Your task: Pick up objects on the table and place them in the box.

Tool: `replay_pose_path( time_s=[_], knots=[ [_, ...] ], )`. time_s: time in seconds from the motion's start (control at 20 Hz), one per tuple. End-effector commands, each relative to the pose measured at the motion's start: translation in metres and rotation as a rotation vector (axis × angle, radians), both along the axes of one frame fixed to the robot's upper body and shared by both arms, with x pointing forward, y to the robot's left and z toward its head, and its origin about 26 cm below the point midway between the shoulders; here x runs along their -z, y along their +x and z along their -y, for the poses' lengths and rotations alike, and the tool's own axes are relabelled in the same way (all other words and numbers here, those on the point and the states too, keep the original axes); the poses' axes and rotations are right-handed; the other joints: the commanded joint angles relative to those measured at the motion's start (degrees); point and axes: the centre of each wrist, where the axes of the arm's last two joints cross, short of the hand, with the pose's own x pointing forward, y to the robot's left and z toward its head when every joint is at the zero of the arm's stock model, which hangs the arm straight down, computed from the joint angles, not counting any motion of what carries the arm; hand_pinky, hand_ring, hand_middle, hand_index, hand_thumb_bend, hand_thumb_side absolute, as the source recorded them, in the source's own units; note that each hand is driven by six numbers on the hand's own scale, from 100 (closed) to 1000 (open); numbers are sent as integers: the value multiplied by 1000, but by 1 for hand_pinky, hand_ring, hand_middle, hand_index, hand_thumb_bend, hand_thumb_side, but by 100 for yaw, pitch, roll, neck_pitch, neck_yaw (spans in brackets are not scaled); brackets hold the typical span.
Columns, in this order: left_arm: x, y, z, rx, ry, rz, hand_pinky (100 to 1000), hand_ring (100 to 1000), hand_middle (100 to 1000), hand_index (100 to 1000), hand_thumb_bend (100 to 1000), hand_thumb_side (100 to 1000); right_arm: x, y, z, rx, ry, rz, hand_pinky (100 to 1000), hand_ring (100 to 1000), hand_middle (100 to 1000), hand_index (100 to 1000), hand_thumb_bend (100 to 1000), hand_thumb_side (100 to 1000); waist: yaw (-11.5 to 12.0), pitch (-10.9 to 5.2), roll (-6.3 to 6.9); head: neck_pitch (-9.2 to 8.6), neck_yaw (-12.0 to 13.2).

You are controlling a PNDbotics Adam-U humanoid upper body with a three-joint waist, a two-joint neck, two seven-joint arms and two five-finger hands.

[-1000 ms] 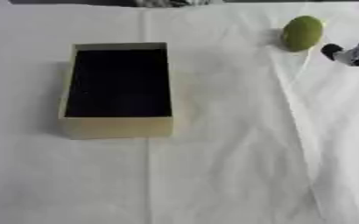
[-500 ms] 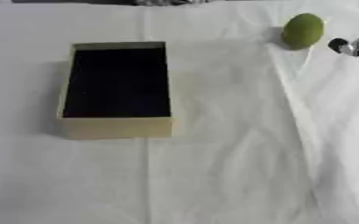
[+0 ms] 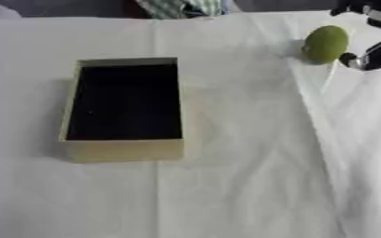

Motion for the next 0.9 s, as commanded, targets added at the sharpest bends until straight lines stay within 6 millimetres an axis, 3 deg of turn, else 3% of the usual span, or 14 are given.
replay_pose_path(
  time_s=[0.05, 0.55, 0.9],
  knots=[
    [-7, 0, -1, 5, 24, 21, 647, 618, 609, 753, 484, 488, -12, 1, 6, 20, -15, 31, 888, 970, 975, 942, 341, 100, 3, -100, 0, -136, -18],
    [-6, 2, -1, 15, 25, 20, 646, 617, 611, 753, 478, 493, -6, 22, 19, 113, -9, 37, 884, 966, 976, 940, 346, 100, 87, 6, 4, -188, -73],
    [-5, 3, 0, 20, 27, 21, 646, 617, 612, 753, 473, 497, 0, 30, 31, 176, -6, 28, 884, 966, 983, 942, 350, 100, 166, 95, -21, -38, -43]
  ],
)
